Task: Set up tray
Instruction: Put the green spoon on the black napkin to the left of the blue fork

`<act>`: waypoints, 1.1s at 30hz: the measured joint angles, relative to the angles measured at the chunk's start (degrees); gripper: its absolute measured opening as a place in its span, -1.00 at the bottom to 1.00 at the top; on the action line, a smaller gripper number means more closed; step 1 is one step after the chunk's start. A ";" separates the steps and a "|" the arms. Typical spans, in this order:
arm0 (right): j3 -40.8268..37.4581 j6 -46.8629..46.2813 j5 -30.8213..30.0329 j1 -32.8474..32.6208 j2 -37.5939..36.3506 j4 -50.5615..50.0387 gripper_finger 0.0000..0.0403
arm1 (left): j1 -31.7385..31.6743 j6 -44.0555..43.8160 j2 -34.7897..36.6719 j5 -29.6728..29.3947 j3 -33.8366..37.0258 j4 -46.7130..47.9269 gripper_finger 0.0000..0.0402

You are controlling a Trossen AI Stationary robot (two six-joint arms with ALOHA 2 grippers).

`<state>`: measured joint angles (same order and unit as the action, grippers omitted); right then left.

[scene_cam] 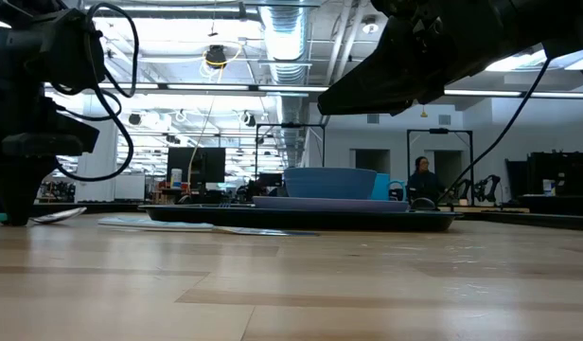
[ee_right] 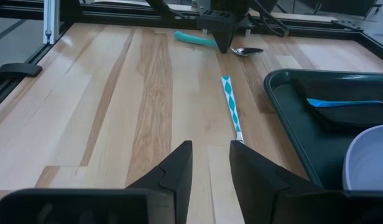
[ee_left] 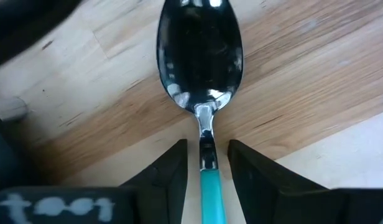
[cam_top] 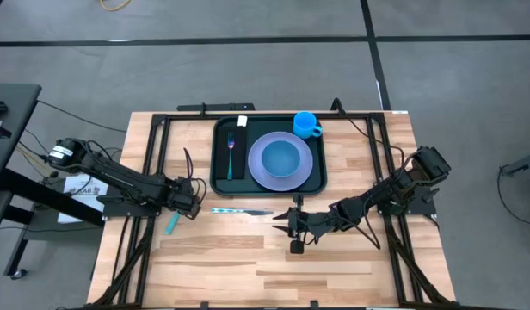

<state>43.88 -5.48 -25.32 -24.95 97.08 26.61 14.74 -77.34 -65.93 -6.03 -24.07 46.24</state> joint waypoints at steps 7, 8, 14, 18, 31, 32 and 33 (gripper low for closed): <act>0.00 0.02 0.00 0.00 0.00 0.00 -0.50 | -0.02 -1.44 -0.04 0.57 0.04 -0.45 -0.68; 0.00 0.02 0.00 0.00 0.00 0.00 -0.50 | -0.02 -1.48 -0.05 0.61 0.05 -0.61 -0.72; 0.00 0.02 0.00 0.00 0.00 0.00 -0.50 | -0.02 -1.97 -0.07 0.66 0.08 -0.87 -0.88; 0.00 0.04 0.00 0.00 0.00 0.00 -0.50 | 0.01 -2.90 -0.09 0.43 0.13 -0.87 -0.89; -0.02 0.04 0.00 -0.01 0.00 -0.02 -0.50 | 0.00 -5.07 -0.48 -1.17 -2.27 -0.12 -0.92; -0.02 0.04 0.00 -0.01 0.00 -0.02 -0.50 | -0.02 -5.07 -0.46 -1.65 -2.90 -0.37 -0.92; -0.02 0.04 0.00 0.00 0.00 -0.09 -0.50 | -0.02 -5.12 -0.39 -1.81 -3.33 -0.84 -0.91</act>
<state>43.86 -5.43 -25.32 -24.95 97.08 26.52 14.72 -82.46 -66.32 -7.84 -27.40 45.40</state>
